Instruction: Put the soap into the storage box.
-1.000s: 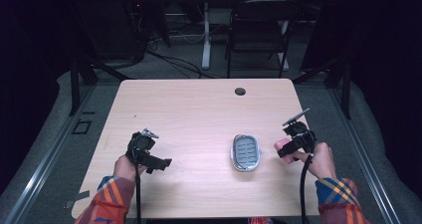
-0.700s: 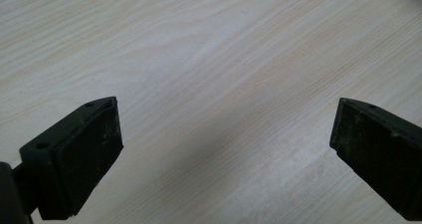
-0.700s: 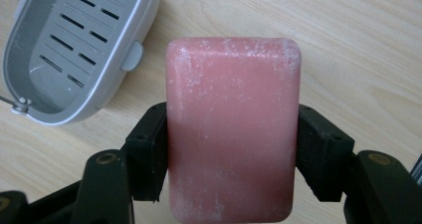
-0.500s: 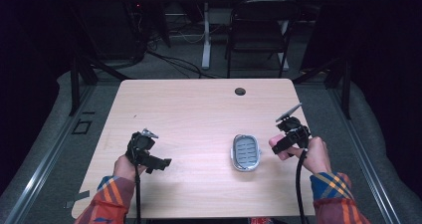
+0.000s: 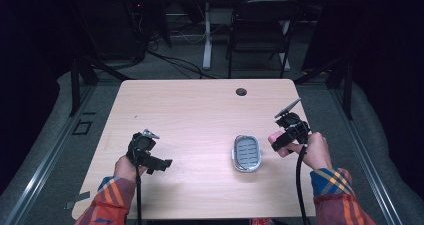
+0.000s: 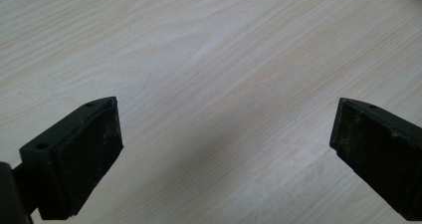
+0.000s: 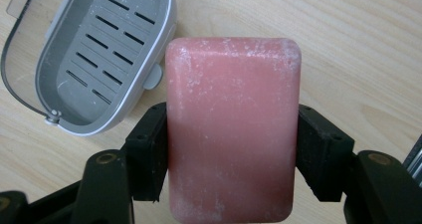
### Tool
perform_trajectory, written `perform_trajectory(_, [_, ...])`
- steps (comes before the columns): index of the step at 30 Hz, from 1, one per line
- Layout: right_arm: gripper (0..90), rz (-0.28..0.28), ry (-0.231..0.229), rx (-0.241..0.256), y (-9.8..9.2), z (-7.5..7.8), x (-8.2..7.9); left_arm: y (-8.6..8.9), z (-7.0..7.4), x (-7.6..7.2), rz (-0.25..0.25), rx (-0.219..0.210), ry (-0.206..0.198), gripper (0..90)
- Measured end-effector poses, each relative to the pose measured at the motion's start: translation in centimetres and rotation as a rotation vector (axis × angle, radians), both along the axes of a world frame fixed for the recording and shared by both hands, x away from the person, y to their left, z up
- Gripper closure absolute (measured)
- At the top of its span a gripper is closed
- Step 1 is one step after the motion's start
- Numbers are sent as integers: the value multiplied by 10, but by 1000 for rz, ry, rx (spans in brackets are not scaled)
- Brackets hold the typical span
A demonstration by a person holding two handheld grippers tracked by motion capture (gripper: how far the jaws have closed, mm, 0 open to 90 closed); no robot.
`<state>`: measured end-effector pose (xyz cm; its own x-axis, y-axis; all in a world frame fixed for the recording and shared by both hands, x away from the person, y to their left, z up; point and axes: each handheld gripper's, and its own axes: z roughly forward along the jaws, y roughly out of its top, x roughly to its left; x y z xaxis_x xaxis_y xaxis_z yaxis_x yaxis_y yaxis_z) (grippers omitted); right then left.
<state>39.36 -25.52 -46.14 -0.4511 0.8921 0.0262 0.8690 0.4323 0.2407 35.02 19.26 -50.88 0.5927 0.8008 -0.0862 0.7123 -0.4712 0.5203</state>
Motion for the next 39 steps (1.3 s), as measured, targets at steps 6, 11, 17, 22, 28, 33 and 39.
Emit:
perform_trajectory(6, [375, -7, -17, 12, 5, 5, 2, -1, 0, 0, 1, 0, 0, 0])
perform_trajectory(11, [375, 13, -12, -3, 10, 12, 5, -1, 0, 0, 0, 1, 0, 1])
perform_trajectory(17, [375, 20, -27, 3, 18, 16, 7, 0, 0, 0, -2, -6, -2, 0])
perform_trajectory(22, [375, 39, -19, -8, 24, 18, 9, -1, 0, 0, -1, -7, -1, 0])
perform_trajectory(28, [375, 56, -15, -11, 31, 18, 10, -1, 0, 0, -2, -5, -1, 0])
perform_trajectory(33, [375, 64, -12, -10, 37, 16, 12, -1, 0, 0, -2, -5, -1, 0])
perform_trajectory(39, [375, 72, -7, -12, 44, 17, 13, -1, 0, 0, -2, -5, -1, 0])
